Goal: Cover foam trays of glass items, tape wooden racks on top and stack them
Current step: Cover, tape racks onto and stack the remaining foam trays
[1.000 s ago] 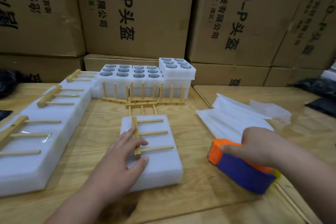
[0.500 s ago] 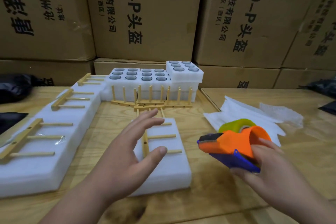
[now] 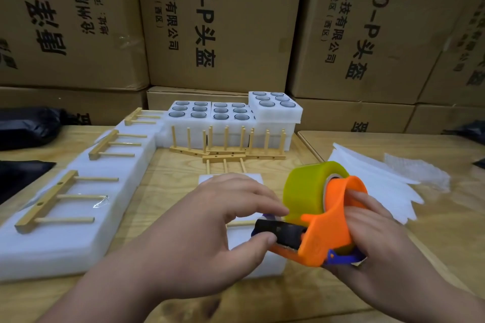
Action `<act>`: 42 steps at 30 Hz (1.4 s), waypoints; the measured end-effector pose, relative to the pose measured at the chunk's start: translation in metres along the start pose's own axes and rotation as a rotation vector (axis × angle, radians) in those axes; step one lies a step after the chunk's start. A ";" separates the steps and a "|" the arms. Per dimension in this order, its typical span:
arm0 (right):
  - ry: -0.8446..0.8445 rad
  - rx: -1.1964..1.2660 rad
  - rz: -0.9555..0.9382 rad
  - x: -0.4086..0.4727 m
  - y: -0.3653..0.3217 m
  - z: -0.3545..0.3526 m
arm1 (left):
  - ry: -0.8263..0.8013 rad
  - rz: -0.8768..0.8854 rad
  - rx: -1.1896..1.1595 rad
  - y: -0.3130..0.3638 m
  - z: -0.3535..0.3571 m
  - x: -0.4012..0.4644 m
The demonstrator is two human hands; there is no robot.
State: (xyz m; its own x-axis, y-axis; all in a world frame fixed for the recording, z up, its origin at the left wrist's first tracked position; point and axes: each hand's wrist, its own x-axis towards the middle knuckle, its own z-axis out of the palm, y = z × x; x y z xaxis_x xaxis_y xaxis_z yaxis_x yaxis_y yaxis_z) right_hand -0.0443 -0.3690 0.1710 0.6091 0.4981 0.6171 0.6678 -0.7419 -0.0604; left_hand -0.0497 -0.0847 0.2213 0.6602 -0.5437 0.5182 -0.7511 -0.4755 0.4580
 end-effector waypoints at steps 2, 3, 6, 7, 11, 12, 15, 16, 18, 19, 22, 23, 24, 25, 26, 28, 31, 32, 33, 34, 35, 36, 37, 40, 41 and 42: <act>-0.026 0.012 -0.004 0.001 -0.002 0.000 | 0.007 -0.005 -0.010 -0.001 0.000 -0.001; -0.039 0.015 0.004 0.002 -0.002 0.000 | 0.010 -0.007 -0.021 -0.001 -0.001 -0.001; -0.080 0.039 0.047 0.003 -0.005 -0.001 | 0.010 -0.003 -0.041 -0.002 -0.004 -0.001; -0.095 0.044 0.057 0.004 -0.006 -0.002 | 0.012 -0.013 -0.061 -0.002 -0.004 0.000; -0.147 0.089 0.067 0.010 -0.012 -0.002 | 0.010 -0.102 -0.216 -0.004 -0.009 0.002; -0.156 0.112 0.071 0.011 -0.014 -0.002 | 0.014 -0.126 -0.239 -0.005 -0.010 0.002; -0.207 0.236 0.141 0.018 -0.017 -0.003 | 0.078 -0.236 -0.233 -0.008 -0.012 0.003; -0.250 0.290 0.183 0.020 -0.018 -0.004 | 0.111 -0.285 -0.224 -0.009 -0.011 0.004; -0.339 0.386 0.265 0.028 -0.021 -0.008 | 0.165 -0.393 -0.245 -0.009 -0.011 0.007; -0.366 0.424 0.292 0.033 -0.022 -0.011 | 0.186 -0.445 -0.273 -0.009 -0.011 0.009; -0.398 0.518 0.290 0.052 -0.022 -0.017 | 0.217 -0.570 -0.408 -0.011 -0.016 0.017; -0.400 0.553 0.286 0.059 -0.022 -0.019 | 0.213 -0.602 -0.474 -0.013 -0.018 0.019; -0.389 0.597 0.292 0.066 -0.021 -0.020 | 0.204 -0.632 -0.538 -0.014 -0.021 0.022; -0.360 0.651 0.313 0.073 -0.019 -0.019 | 0.197 -0.663 -0.599 -0.016 -0.023 0.024; -0.316 0.700 0.347 0.080 -0.017 -0.017 | 0.197 -0.697 -0.655 -0.019 -0.025 0.026; -0.197 0.718 0.429 0.096 -0.015 -0.011 | 0.211 -0.776 -0.752 -0.024 -0.027 0.030; -0.091 0.569 0.448 0.121 -0.014 -0.003 | 0.227 -0.885 -0.877 -0.032 -0.027 0.031; -0.096 0.528 0.443 0.127 -0.013 -0.001 | 0.237 -0.909 -0.910 -0.036 -0.027 0.031; -0.110 0.488 0.438 0.133 -0.012 0.001 | 0.255 -0.931 -0.932 -0.039 -0.026 0.030; -0.123 0.448 0.432 0.137 -0.011 0.003 | 0.282 -0.953 -0.948 -0.043 -0.026 0.030; -0.135 0.411 0.425 0.142 -0.010 0.004 | 0.312 -0.972 -0.957 -0.045 -0.025 0.030; -0.150 0.379 0.417 0.145 -0.010 0.006 | 0.338 -0.983 -0.958 -0.048 -0.025 0.030; -0.167 0.353 0.410 0.148 -0.009 0.007 | 0.355 -0.988 -0.952 -0.049 -0.025 0.030; -0.201 0.338 0.387 0.154 -0.005 0.009 | 0.386 -0.980 -0.895 -0.052 -0.025 0.030; -0.210 0.350 0.385 0.155 -0.003 0.008 | 0.402 -0.970 -0.864 -0.053 -0.024 0.030; -0.218 0.363 0.387 0.156 -0.001 0.007 | 0.418 -0.952 -0.829 -0.053 -0.024 0.030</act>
State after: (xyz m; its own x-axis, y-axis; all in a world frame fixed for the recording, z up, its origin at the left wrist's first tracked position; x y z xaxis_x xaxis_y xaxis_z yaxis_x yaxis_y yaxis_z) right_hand 0.0534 -0.2876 0.2614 0.8868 0.3308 0.3227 0.4594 -0.7062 -0.5387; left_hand 0.0102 -0.0591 0.2294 0.9871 0.0865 -0.1345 0.1267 0.0908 0.9878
